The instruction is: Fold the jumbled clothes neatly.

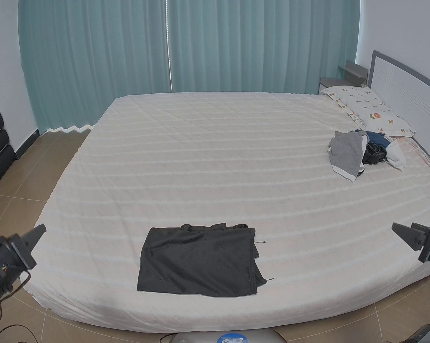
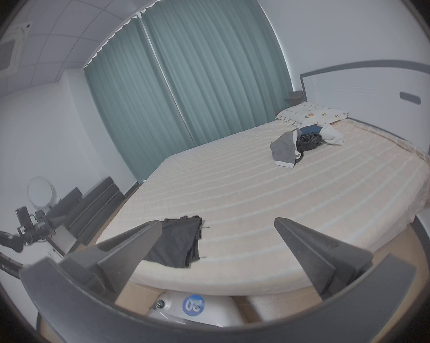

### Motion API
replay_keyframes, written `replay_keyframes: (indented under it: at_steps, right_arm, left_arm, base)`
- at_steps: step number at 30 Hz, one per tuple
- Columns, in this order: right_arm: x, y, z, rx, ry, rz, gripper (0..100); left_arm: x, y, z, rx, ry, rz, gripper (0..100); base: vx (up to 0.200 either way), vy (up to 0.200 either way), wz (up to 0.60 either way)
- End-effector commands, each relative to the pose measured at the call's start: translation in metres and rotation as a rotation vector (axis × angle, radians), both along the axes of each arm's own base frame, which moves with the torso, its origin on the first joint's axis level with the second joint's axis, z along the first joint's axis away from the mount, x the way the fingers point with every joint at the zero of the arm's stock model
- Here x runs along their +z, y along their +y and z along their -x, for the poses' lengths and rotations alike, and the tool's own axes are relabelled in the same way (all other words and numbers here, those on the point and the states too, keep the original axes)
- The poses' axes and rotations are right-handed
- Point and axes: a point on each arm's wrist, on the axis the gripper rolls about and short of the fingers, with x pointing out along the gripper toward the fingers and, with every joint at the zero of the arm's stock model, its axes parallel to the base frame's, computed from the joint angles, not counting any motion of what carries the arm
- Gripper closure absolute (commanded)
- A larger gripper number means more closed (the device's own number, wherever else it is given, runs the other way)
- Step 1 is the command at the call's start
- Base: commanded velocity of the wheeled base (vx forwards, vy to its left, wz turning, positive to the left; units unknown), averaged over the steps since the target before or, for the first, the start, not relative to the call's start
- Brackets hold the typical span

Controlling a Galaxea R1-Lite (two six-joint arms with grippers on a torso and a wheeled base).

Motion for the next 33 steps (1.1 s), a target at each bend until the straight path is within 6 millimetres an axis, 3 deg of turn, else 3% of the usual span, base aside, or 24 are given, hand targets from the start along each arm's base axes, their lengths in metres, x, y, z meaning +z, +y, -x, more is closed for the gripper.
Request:
replay_keyframes:
  at_steps: [1,8,18,23,33]
  right_arm:
    - [-0.013,-0.006,0.081,0.024,-0.14,0.128,0]
    - [-0.027,-0.007,0.11,0.036,-0.194,0.203,0]
    - [-0.049,-0.009,0.139,0.03,-0.258,0.283,0]
    - [-0.067,-0.007,0.142,-0.011,-0.281,0.323,0]
    - [-0.086,-0.01,0.125,-0.137,-0.339,0.397,0]
  left_arm:
    - [0.011,-0.008,0.089,-0.099,-0.181,-0.059,0]
    - [-0.003,-0.011,0.127,-0.101,-0.263,-0.179,0]
    - [-0.01,-0.012,0.138,-0.079,-0.312,-0.217,0]
    - [-0.008,-0.011,0.138,-0.046,-0.321,-0.224,0]
    - [-0.014,-0.007,0.135,0.098,-0.287,-0.353,0]
  base:
    - [0.0,0.0,0.0]
    - [0.0,0.0,0.0]
    - [0.0,0.0,0.0]
    - [0.0,0.0,0.0]
    - [0.0,0.0,0.0]
